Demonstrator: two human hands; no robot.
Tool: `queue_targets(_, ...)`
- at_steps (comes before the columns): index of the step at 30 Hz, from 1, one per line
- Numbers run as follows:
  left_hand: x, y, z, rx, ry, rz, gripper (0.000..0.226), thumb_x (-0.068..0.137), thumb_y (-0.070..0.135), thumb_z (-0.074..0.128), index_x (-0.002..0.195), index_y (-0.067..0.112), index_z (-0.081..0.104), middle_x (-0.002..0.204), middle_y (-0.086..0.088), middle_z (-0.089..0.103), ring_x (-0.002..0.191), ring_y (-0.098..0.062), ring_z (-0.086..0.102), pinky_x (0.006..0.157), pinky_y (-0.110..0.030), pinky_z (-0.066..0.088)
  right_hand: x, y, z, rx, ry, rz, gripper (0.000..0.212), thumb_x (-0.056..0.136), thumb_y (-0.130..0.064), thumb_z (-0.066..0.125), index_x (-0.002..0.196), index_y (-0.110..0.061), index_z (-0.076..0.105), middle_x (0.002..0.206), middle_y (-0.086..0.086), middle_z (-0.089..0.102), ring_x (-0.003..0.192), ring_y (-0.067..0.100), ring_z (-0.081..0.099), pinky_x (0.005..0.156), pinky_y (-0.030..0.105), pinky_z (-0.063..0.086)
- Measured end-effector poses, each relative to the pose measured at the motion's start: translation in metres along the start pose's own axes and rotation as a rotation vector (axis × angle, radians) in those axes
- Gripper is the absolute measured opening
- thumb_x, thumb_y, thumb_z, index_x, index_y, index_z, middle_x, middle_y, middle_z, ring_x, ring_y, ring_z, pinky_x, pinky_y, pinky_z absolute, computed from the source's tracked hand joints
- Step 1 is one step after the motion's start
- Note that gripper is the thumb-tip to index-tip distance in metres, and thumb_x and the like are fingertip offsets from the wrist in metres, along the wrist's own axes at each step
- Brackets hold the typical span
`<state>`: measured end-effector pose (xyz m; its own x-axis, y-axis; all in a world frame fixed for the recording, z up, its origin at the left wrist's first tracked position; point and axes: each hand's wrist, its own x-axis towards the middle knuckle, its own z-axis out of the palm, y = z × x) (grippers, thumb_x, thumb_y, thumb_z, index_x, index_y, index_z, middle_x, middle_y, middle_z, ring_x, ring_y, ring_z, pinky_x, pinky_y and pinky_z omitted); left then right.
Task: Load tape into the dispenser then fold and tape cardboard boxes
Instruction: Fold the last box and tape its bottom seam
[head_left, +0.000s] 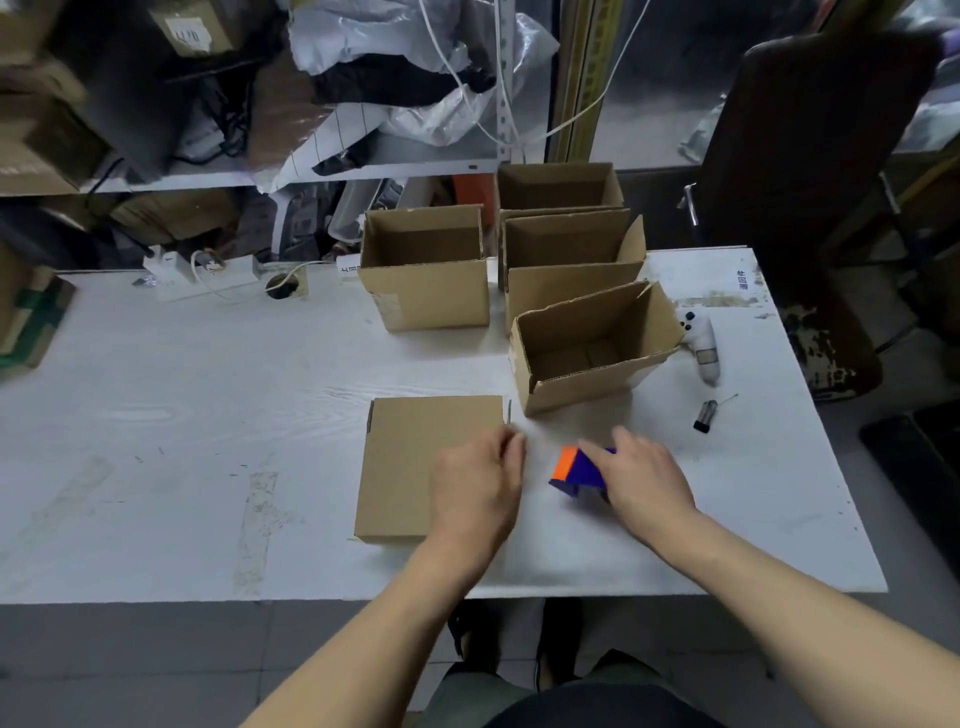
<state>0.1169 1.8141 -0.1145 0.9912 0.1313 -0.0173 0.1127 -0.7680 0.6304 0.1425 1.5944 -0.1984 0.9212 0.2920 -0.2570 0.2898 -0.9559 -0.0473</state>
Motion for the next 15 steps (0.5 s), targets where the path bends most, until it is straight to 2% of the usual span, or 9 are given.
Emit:
queue_targets(2,0.012,-0.005,-0.005,-0.199,-0.093,-0.197,0.022,0.099,0.037,0.062,0.086,0.025,0.076,0.077,0.007,0.077,0.078,-0.017,0.073,0.077,-0.037,0.058,0.005,0.007,0.011,0.34,-0.24,0.161,0.064,0.093,-0.02,0.068,0.153,-0.034,0.048,0.127,0.007,0.052,0.114,0.028,0.056,0.09,0.03,0.046)
queue_targets(3,0.016,-0.007,-0.009,-0.287,-0.126,-0.264,0.022,0.098,0.035,0.064,0.081,0.026,0.075,0.076,0.009,0.077,0.078,-0.013,0.074,0.081,-0.04,0.059,0.007,0.01,0.017,0.521,-0.284,0.207,0.062,0.094,-0.018,0.067,0.152,-0.032,0.05,0.124,0.004,0.05,0.111,0.024,0.055,0.089,0.025,0.044)
queue_targets(5,0.02,-0.012,-0.013,-0.405,-0.173,-0.331,0.024,0.098,0.03,0.067,0.076,0.026,0.075,0.075,0.009,0.078,0.076,-0.01,0.075,0.084,-0.042,0.061,0.008,0.011,0.025,0.719,-0.32,0.229,0.062,0.094,-0.013,0.069,0.151,-0.03,0.051,0.116,-0.001,0.047,0.103,0.015,0.052,0.085,0.018,0.041)
queue_targets(7,0.019,-0.009,-0.015,-0.461,-0.208,-0.353,0.022,0.099,0.025,0.068,0.078,0.023,0.076,0.076,0.006,0.079,0.074,-0.008,0.076,0.084,-0.037,0.062,0.011,0.009,0.027,0.754,-0.313,0.259,0.062,0.094,-0.014,0.067,0.152,-0.031,0.051,0.113,-0.003,0.046,0.1,0.013,0.051,0.087,0.021,0.041)
queue_targets(10,0.02,-0.008,-0.015,-0.495,-0.235,-0.358,0.019,0.099,0.022,0.069,0.082,0.018,0.078,0.077,0.004,0.079,0.071,-0.007,0.075,0.074,-0.028,0.057,0.018,0.008,0.023,0.524,-0.347,0.277,0.064,0.094,-0.02,0.061,0.155,-0.033,0.046,0.121,0.003,0.049,0.117,0.023,0.043,0.099,0.032,0.042)
queue_targets(12,0.02,-0.009,-0.015,-0.523,-0.245,-0.356,0.019,0.099,0.018,0.069,0.083,0.013,0.078,0.077,0.0,0.08,0.068,-0.008,0.074,0.065,-0.019,0.052,0.02,0.001,0.007,0.548,-0.253,0.221,0.062,0.091,-0.021,0.063,0.151,-0.028,0.049,0.136,0.004,0.049,0.129,0.024,0.041,0.106,0.034,0.042)
queue_targets(14,0.02,-0.009,-0.015,-0.591,-0.266,-0.383,0.018,0.099,0.013,0.069,0.085,0.005,0.077,0.078,-0.006,0.079,0.065,-0.01,0.071,0.059,-0.014,0.049,0.017,-0.016,-0.02,0.923,-0.077,0.09,0.051,0.09,-0.017,0.06,0.141,-0.026,0.06,0.141,-0.005,0.053,0.132,0.013,0.047,0.107,0.027,0.044)
queue_targets(15,0.021,-0.01,-0.015,-0.634,-0.277,-0.396,0.018,0.099,0.012,0.069,0.087,0.002,0.077,0.079,-0.009,0.079,0.064,-0.011,0.071,0.057,-0.014,0.048,0.015,-0.028,-0.036,1.134,-0.05,0.022,0.045,0.09,-0.018,0.057,0.134,-0.025,0.066,0.14,-0.01,0.057,0.129,0.007,0.052,0.105,0.021,0.044)
